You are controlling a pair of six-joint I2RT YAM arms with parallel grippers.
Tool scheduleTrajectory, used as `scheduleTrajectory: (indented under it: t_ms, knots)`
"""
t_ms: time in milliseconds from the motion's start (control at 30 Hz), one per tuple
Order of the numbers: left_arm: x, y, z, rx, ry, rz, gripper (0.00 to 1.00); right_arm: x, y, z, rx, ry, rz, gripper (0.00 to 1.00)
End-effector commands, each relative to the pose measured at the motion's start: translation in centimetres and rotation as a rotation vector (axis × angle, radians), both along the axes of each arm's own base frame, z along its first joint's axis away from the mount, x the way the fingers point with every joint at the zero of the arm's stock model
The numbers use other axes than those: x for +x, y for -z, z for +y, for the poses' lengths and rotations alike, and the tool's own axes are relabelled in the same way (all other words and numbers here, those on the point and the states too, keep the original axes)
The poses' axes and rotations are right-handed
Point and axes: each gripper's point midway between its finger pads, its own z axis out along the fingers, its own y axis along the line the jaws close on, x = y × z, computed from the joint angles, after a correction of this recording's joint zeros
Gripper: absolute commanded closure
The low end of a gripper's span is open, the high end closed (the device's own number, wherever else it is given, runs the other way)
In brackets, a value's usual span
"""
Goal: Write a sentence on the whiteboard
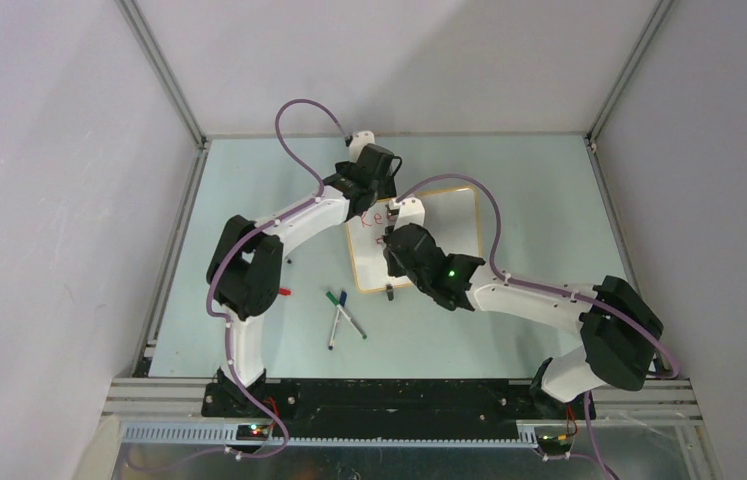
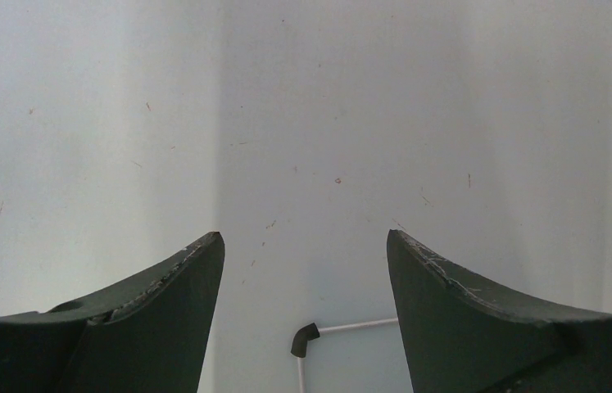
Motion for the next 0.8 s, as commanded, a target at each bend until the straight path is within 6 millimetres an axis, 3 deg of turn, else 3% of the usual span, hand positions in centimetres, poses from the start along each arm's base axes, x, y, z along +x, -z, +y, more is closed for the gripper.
scheduleTrajectory:
  t_ms: [0,767]
  knots:
    - [0.2,-1.3,-0.5,0.013,0.008,-0.025,0.22,0.7,-0.1,-0.3,-0.022,0.033,0.008,1.00]
    - [0.2,-1.4,-0.5,0.013,0.007,-0.026,0.22,1.0,-0.7,-2.4,-0.052,0.123,-0.005,1.00]
